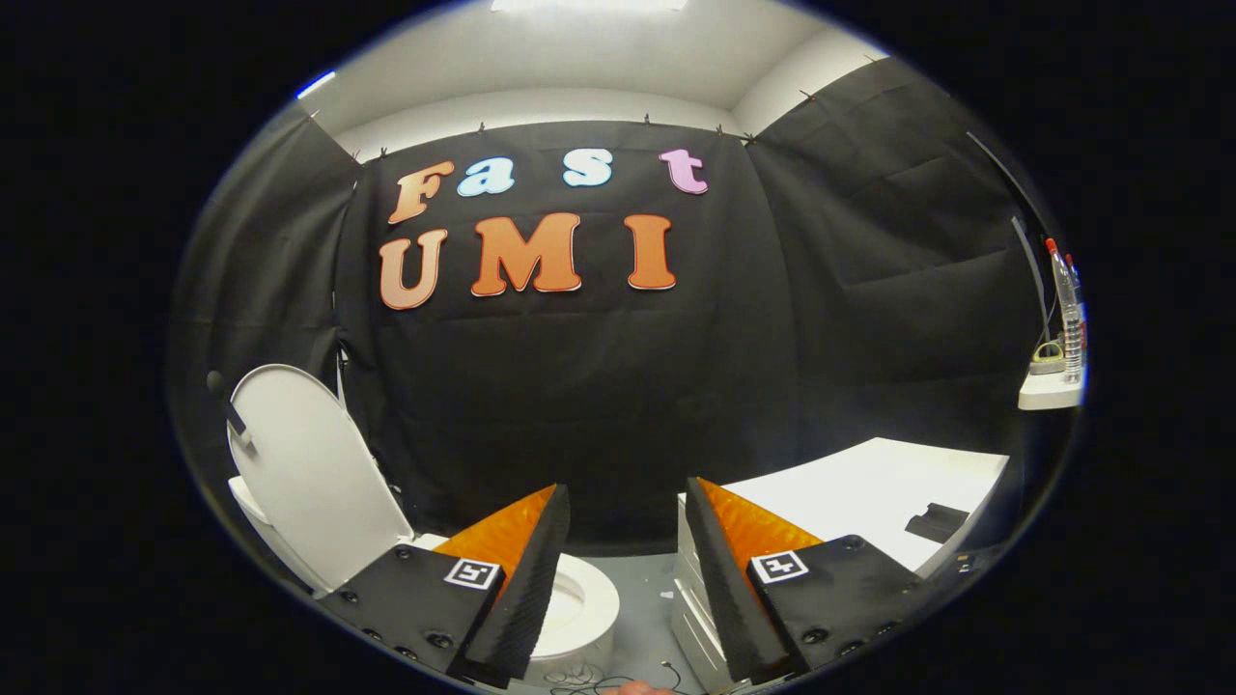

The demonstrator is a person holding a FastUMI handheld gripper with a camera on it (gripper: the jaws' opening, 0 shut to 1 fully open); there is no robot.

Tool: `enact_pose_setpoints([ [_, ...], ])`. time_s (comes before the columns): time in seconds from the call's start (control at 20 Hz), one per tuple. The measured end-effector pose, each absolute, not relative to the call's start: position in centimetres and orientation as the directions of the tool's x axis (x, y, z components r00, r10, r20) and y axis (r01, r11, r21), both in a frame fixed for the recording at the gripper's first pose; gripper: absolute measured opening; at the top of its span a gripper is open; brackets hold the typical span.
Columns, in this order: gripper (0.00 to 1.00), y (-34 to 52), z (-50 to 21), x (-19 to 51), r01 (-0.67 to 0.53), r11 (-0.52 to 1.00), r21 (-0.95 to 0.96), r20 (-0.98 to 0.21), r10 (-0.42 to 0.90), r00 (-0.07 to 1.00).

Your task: Open the toilet lid.

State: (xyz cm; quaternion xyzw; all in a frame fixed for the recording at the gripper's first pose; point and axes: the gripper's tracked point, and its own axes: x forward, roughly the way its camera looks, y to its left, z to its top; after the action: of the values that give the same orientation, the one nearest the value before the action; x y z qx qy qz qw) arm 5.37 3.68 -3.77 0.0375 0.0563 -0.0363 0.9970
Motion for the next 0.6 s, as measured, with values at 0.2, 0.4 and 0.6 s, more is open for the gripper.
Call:
enact_pose_setpoints([
  [0.2, 0.80, 3.72, -3.86, 5.36, 0.074, 0.995, 0.065, -0.115, -0.067, 0.991],
  [0.4, 0.80, 3.70, -3.83, 5.42, 0.075, 0.995, 0.066, -0.112, -0.067, 0.991],
  [0.6, 0.80, 3.79, -3.90, 5.42, 0.072, 0.995, 0.063, -0.112, -0.064, 0.992],
])
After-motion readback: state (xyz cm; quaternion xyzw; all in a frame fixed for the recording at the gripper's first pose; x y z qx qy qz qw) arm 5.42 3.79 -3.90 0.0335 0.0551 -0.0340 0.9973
